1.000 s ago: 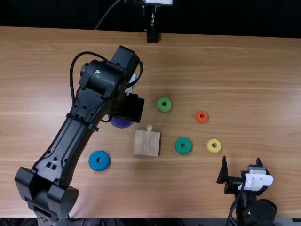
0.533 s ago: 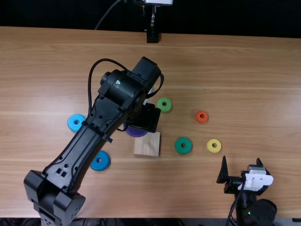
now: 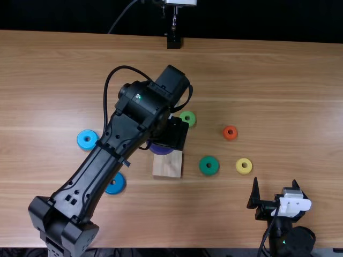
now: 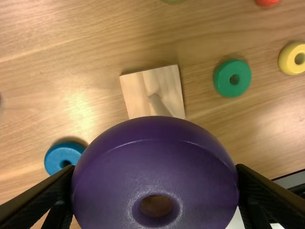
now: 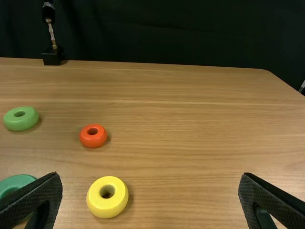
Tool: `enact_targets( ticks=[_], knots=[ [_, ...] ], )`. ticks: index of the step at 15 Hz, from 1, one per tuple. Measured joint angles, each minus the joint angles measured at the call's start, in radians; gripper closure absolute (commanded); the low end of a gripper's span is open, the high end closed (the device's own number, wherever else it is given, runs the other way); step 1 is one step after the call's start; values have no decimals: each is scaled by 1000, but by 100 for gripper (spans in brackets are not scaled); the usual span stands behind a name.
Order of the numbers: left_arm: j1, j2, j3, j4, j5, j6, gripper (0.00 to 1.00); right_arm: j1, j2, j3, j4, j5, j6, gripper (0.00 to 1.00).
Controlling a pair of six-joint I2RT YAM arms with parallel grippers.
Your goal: Build the Hanoi tower: stack the rings onto the peg from bottom to top in this color order: purple, dark blue, light blue, dark green, light green, yellow, orange.
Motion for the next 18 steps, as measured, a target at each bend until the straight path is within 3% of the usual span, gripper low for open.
enact_targets(
  ticks=[6, 18],
  knots=[
    [-32, 0, 0, 3, 0, -26, 100, 0, 0, 0, 0, 0, 0, 0],
    [-33, 40, 0, 40, 3, -30, 100, 0, 0, 0, 0, 0, -1, 0]
  ],
)
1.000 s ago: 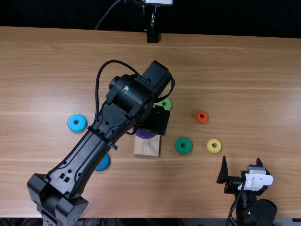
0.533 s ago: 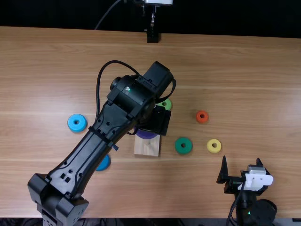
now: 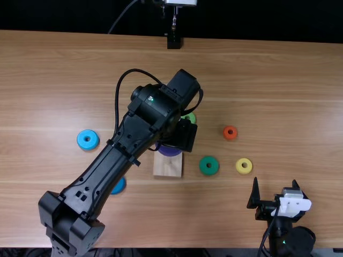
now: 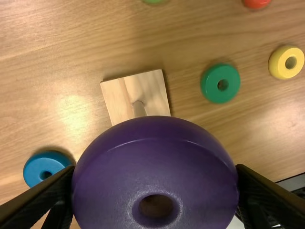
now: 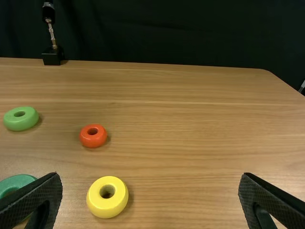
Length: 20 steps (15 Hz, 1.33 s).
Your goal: Build the Hanoi tower: stack the rings onto the peg from bottom to top in this color order: purple, dark blue, light blue, dark green, light green, yellow, orange.
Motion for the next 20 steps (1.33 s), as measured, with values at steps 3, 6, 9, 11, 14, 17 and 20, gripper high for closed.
enact_targets(
  ticks=[3, 6, 9, 11, 14, 17, 20],
  knots=[
    [-1, 0, 0, 3, 1, 0, 91, 0, 0, 0, 0, 0, 0, 0],
    [-6, 0, 0, -4, 1, 1, 0, 0, 0, 0, 0, 0, 0, 0],
    [-6, 0, 0, -32, 44, 0, 0, 0, 0, 0, 0, 0, 0, 0],
    [-6, 0, 0, -49, 75, 0, 0, 0, 0, 0, 0, 0, 0, 0],
    [-6, 0, 0, -49, 91, 1, 0, 0, 0, 0, 0, 0, 0, 0],
    [18, 0, 0, -41, 98, 1, 0, 0, 0, 0, 0, 0, 0, 0],
    [85, 0, 0, -6, 98, 0, 0, 0, 0, 0, 0, 0, 0, 0]
  ],
)
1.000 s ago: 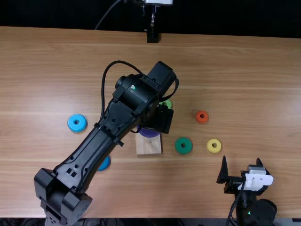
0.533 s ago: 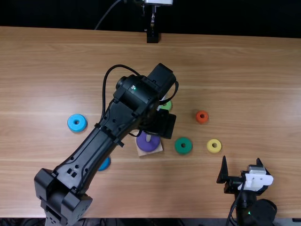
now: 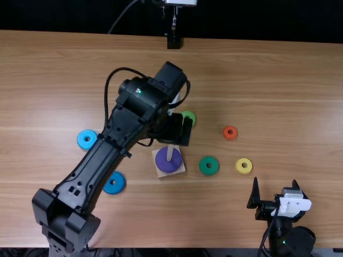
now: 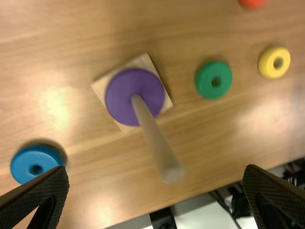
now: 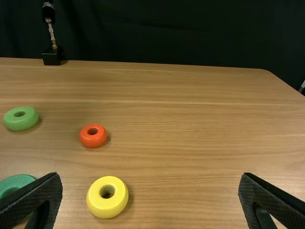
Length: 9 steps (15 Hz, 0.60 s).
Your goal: Build the Hanoi tower: stack the rings onto the peg from bottom to top in this color order: purple, dark blue, light blue, dark green, light green, yellow, orange.
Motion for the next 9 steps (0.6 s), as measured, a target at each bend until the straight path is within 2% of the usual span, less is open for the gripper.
enact_targets(
  ticks=[2, 4, 6, 7, 9],
  knots=[
    [58, -2, 0, 79, 3, 1, 0, 0, 0, 0, 0, 0, 0, 0],
    [114, -10, 0, 167, 41, 18, 0, 0, 0, 0, 0, 0, 0, 0],
    [179, -52, 0, 187, 85, 48, 0, 0, 0, 0, 0, 0, 0, 0],
    [208, -84, -10, 193, 97, 58, 0, 0, 0, 0, 0, 0, 0, 0],
    [290, -213, -159, 247, 109, 74, 0, 0, 0, 0, 0, 0, 0, 0]
  ],
)
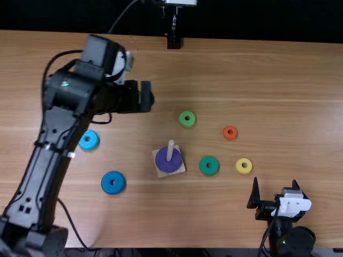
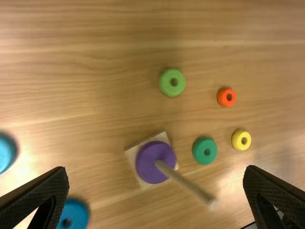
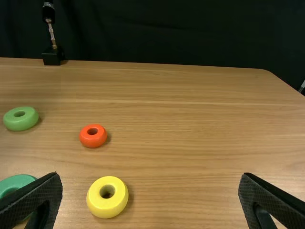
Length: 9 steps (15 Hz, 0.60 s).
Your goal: Build the Hanoi tower: stack the rings onto the peg from bottom to top in this color order: purple, dark blue, light blue, dark green, light green, yellow, orange.
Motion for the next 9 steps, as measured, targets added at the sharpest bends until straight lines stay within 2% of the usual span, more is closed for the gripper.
enact_targets(
  ticks=[1, 3, 4, 5, 6, 8, 9],
  knots=[
    [34, -45, -68, 35, 2, 5, 0, 0, 0, 0, 0, 0, 0, 0],
    [51, -93, -192, 59, 2, 11, 0, 0, 0, 0, 0, 0, 0, 0],
    [51, -110, -260, 66, 2, 34, 0, 0, 0, 0, 0, 0, 0, 0],
    [51, -121, -305, 85, -8, 85, 0, 0, 0, 0, 0, 0, 0, 0],
    [51, -131, -330, 98, -29, 139, 0, 0, 0, 0, 0, 0, 0, 0],
    [51, -171, -374, 93, -125, 256, 0, 0, 0, 0, 0, 0, 0, 0],
    [51, -193, -393, 90, -167, 293, 0, 0, 0, 0, 0, 0, 0, 0]
  ],
)
